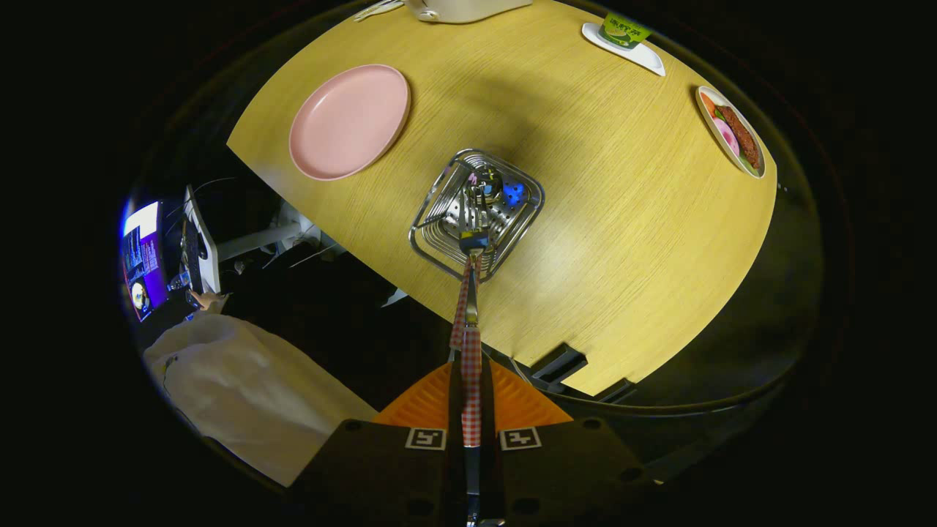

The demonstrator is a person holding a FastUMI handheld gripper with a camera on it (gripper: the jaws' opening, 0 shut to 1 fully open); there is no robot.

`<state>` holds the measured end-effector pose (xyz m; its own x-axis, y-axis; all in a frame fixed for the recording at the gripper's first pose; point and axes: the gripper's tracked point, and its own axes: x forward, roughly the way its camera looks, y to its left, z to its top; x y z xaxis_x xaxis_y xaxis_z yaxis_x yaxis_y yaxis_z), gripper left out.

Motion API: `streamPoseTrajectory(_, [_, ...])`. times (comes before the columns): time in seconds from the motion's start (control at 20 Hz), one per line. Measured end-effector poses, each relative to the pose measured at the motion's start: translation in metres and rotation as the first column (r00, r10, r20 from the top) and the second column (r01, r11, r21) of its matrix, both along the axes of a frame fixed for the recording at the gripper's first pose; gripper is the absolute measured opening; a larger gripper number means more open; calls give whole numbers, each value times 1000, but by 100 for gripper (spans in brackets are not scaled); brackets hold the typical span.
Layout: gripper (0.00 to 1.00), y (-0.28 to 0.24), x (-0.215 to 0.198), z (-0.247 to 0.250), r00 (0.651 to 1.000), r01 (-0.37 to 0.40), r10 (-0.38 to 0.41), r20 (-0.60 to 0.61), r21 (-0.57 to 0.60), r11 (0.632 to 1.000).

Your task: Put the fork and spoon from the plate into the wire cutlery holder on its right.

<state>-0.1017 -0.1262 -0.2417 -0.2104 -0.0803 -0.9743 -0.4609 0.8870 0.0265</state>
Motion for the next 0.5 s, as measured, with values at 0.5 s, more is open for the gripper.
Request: streamPoseTrajectory(0.5, [25,9,27,-2,998,65,-64,-18,46,997])
